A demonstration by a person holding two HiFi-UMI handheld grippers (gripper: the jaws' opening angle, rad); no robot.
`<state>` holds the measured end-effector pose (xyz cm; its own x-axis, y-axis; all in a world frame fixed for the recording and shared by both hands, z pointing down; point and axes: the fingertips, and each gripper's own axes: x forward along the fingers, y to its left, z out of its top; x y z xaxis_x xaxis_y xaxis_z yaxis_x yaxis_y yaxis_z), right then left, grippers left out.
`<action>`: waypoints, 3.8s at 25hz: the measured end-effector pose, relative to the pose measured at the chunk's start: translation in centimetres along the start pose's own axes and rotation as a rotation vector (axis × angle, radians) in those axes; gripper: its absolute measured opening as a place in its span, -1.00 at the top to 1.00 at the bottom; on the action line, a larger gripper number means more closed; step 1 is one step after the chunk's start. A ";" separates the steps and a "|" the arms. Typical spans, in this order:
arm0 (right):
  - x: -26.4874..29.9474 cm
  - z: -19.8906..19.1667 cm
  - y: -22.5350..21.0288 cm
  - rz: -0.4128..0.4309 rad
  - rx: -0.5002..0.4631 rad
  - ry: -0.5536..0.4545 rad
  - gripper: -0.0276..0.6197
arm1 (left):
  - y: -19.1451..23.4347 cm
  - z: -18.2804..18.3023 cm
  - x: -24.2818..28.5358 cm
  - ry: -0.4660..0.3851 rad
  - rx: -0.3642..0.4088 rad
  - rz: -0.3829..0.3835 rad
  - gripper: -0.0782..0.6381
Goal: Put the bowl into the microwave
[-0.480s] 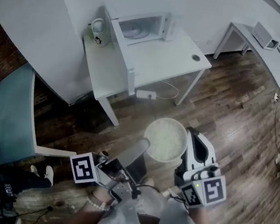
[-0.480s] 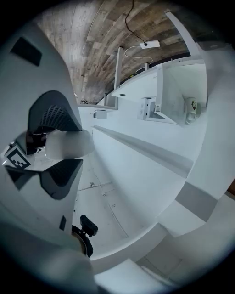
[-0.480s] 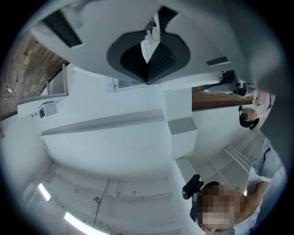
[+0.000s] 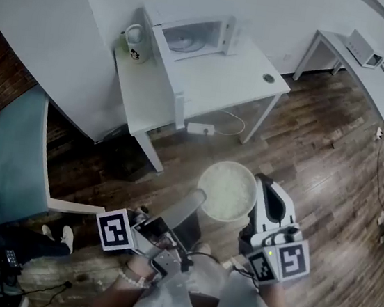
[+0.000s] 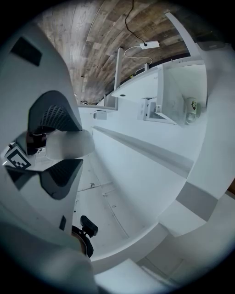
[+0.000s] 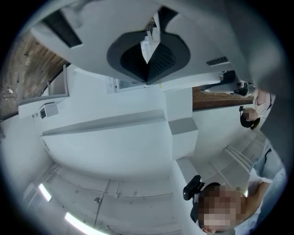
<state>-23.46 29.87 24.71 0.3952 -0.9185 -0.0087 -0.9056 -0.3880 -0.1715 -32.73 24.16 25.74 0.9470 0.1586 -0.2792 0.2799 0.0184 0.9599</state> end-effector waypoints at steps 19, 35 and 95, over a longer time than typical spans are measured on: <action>-3.5 1.1 -4.1 -0.015 0.014 -0.025 0.91 | 0.4 -4.6 3.1 0.001 0.013 -0.002 0.25; -7.4 1.4 -7.7 -0.033 0.035 -0.047 0.91 | 1.2 -8.8 5.7 0.026 0.023 -0.013 0.25; 17.3 3.2 -22.8 -0.088 0.032 -0.035 0.91 | 8.4 11.6 25.5 0.063 -0.021 -0.041 0.25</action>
<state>4.57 23.07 25.32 0.4787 -0.8776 -0.0264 -0.8619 -0.4640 -0.2047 -4.37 16.90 26.33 0.9228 0.2190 -0.3171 0.3147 0.0469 0.9480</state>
